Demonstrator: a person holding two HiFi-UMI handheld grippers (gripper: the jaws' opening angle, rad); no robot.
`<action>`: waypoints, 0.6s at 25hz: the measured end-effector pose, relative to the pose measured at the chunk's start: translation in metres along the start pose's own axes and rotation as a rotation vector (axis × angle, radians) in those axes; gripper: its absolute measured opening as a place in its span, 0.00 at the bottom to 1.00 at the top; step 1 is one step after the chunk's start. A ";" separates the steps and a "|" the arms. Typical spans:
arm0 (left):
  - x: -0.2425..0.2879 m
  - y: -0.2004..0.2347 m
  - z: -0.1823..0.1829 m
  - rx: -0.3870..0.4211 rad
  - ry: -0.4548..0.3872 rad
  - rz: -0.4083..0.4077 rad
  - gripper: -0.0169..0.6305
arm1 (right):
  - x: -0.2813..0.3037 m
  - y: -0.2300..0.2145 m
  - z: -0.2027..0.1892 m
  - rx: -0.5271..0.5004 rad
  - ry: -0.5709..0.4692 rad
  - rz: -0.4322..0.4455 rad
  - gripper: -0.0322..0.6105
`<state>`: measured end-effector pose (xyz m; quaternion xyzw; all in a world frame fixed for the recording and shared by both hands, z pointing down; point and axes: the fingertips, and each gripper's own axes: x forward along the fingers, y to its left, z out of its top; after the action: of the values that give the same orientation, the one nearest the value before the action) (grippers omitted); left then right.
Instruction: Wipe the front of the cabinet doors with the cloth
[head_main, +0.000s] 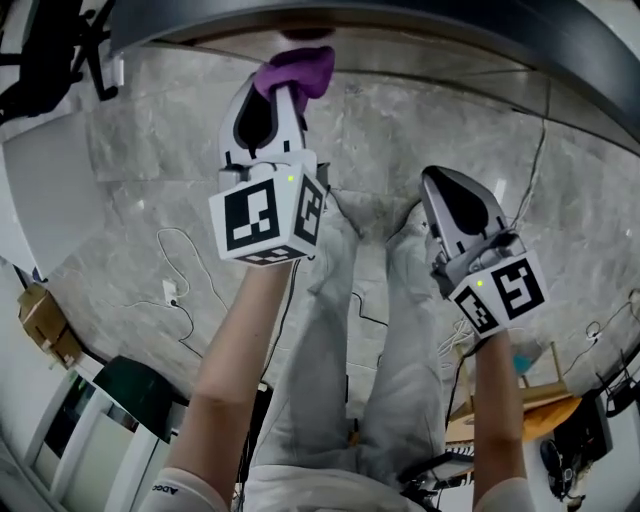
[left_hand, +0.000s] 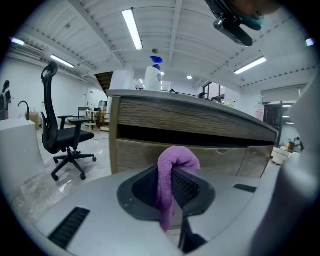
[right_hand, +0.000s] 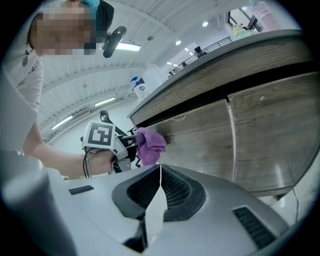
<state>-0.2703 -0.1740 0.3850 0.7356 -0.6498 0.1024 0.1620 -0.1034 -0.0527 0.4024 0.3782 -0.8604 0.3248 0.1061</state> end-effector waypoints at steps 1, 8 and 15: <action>0.001 -0.019 -0.004 -0.003 0.007 -0.019 0.10 | -0.009 -0.005 -0.003 0.000 0.007 0.002 0.09; 0.021 -0.162 -0.033 0.039 0.042 -0.175 0.10 | -0.070 -0.052 -0.020 0.000 0.040 0.008 0.09; 0.048 -0.234 -0.060 0.086 0.094 -0.224 0.10 | -0.111 -0.095 -0.034 0.055 0.021 -0.018 0.09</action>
<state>-0.0288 -0.1716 0.4336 0.8041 -0.5504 0.1459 0.1708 0.0395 -0.0143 0.4268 0.3850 -0.8465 0.3515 0.1075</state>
